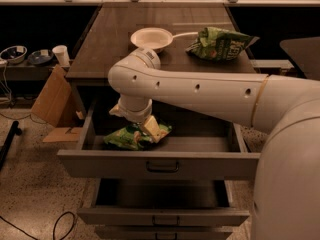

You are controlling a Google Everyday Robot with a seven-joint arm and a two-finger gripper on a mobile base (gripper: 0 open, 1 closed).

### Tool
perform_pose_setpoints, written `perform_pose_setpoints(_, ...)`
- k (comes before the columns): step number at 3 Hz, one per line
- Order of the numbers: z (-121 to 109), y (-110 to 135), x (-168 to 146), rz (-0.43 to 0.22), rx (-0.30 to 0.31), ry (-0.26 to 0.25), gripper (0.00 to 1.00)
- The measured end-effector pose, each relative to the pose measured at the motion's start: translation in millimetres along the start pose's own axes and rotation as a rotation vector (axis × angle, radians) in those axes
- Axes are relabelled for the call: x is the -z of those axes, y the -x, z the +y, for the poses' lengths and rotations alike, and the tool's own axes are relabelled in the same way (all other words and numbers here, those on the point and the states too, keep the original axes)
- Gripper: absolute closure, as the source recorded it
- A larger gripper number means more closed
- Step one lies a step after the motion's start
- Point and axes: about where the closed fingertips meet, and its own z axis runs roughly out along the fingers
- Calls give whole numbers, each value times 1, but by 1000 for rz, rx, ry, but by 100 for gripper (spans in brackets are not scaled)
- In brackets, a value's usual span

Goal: Pick green rice chip bag from top drawer and place on counter

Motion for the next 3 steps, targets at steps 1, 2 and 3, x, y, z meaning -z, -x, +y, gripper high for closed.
perform_pose_setpoints(1, -10, 6, -26, -19, 11, -20, 0)
perform_pose_setpoints(2, -28, 11, -46, -47, 32, -34, 14)
perform_pose_setpoints(3, -41, 13, -61, -69, 48, -44, 34)
